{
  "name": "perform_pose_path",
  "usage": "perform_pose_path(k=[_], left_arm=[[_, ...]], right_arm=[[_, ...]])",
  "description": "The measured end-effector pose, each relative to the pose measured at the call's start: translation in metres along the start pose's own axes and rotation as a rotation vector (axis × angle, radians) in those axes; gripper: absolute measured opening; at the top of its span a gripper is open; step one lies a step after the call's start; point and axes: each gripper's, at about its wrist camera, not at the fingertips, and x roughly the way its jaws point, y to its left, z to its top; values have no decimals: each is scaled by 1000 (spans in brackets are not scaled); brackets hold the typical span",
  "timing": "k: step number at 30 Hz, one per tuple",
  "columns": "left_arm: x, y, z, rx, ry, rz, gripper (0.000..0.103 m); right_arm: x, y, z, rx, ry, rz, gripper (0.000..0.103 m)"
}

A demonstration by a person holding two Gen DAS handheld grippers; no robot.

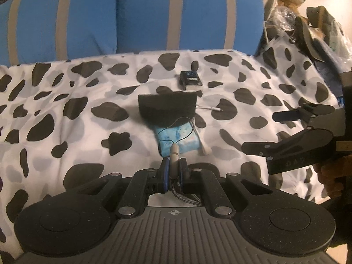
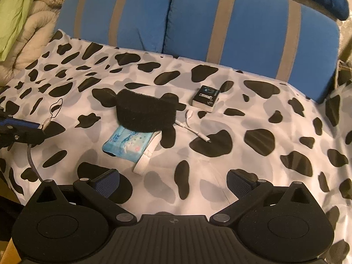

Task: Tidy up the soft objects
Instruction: 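Grasp the white strap with the right tool while the left tool holds the earphones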

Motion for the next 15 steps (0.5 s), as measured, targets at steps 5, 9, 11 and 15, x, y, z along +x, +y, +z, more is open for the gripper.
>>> perform_pose_path(k=[5,9,11,15], left_arm=[[-5,0,2,22,-9,3,9],[-6,-1,5,34,-13,-5,9],[-6,-1,6,37,-13,-9,10],[-6,-1,8,42,-12,-14,10]], right_arm=[[14,8,5,-32,18,47,102],[29,17,8,-61,48,78,96],[38,21,9,-78,60,81,95],[56,26,10,-102,88,96,89]])
